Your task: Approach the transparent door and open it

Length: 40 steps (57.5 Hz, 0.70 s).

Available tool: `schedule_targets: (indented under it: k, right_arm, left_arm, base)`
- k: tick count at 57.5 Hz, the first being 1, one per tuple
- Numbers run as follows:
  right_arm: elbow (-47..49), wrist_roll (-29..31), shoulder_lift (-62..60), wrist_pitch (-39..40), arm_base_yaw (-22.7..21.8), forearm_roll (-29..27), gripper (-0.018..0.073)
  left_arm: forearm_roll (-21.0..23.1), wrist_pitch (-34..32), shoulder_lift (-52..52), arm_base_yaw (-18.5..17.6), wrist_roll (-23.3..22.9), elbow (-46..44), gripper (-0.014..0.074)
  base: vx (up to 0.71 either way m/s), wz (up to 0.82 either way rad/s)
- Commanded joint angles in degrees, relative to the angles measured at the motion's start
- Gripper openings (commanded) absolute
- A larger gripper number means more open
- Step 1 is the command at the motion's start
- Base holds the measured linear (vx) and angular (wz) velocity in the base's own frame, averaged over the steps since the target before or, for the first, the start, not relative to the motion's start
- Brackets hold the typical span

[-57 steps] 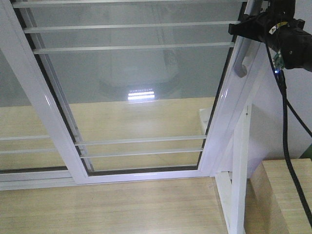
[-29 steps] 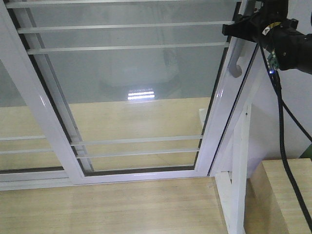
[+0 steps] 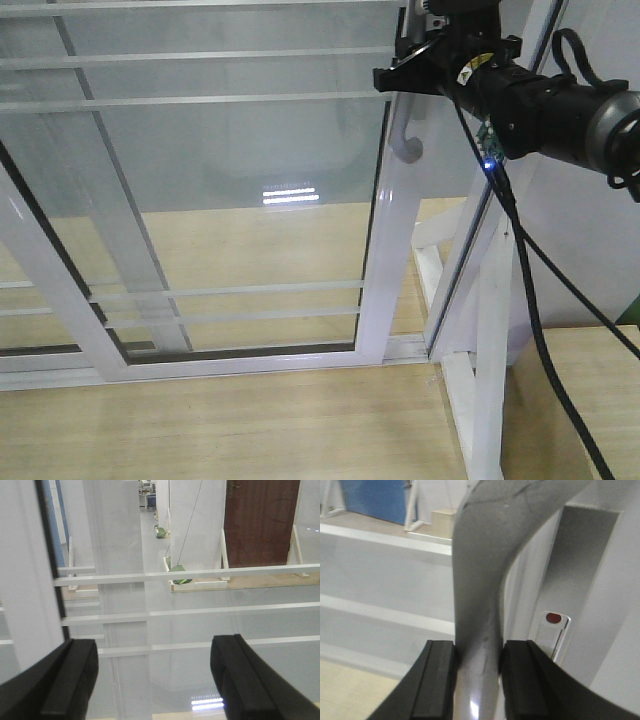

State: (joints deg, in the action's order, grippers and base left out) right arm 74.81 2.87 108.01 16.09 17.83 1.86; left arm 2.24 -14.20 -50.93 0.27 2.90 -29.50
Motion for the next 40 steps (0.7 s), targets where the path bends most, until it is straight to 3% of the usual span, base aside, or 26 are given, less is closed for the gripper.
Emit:
schedule_targets:
  k: [1,15,23,40]
  right_arm:
    - [1.74,0.15,-3.72,4.34,2.11,1.73,0.0000]
    - [1.31,0.14,-5.24,0.66,3.08,1.73,0.0000]
    - [1.31,0.46,-8.52,-6.08,3.00,1.73,0.0000]
    - [1.11,0.57,-17.32,-18.56,3.00,1.73,0.0000]
  left_arm:
    - [0.33,-3.04,0.28,-0.27,-0.54,-2.11,0.0591]
    - [0.33,0.40,0.28,-0.30,-0.54,-2.11,0.0591]
    - [0.33,2.40,0.28,-0.59,-0.54,-2.11,0.0591]
    - [-2.74,3.40,0.04,-8.05,-0.41,-2.11,0.0591]
  base:
    - [0.00,0.00]
    - [0.00,0.00]
    - [0.00,0.00]
    - [0.00,0.00]
